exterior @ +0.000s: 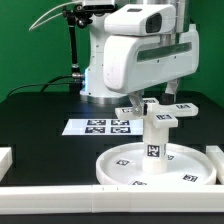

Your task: Assemble round table

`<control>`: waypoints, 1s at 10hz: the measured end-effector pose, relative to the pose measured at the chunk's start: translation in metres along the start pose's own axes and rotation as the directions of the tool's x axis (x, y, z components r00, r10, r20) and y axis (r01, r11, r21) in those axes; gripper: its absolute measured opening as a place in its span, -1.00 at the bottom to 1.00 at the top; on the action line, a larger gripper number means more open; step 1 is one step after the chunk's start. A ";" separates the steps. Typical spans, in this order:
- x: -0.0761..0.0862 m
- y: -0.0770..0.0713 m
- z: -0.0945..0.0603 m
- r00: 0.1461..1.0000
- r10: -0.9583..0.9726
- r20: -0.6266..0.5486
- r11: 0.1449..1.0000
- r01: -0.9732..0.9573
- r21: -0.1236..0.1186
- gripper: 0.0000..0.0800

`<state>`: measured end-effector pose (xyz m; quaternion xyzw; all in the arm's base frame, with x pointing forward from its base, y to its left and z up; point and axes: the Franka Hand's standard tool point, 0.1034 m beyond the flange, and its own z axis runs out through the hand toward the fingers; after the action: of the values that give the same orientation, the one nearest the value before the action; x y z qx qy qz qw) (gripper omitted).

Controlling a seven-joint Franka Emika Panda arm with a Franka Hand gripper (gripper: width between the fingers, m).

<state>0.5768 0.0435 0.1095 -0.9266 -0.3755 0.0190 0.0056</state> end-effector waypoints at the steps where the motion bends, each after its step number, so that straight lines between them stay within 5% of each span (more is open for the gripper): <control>1: -0.001 0.000 0.001 1.000 0.000 0.002 1.000 0.000 0.001 0.62; 4: -0.002 0.000 0.003 1.000 0.010 0.003 1.000 -0.010 0.001 0.62; 6: -0.002 0.002 0.002 1.000 0.019 -0.003 1.000 -0.019 -0.006 0.09; 10: -0.004 0.003 0.002 0.998 0.059 -0.004 0.998 -0.059 -0.005 0.09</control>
Offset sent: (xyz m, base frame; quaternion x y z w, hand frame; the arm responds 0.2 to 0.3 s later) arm -0.0010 0.0008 -0.0014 -0.0029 -0.0001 0.0062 1.0000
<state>0.5763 0.0388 0.1072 -0.9374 -0.3478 0.0166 0.0034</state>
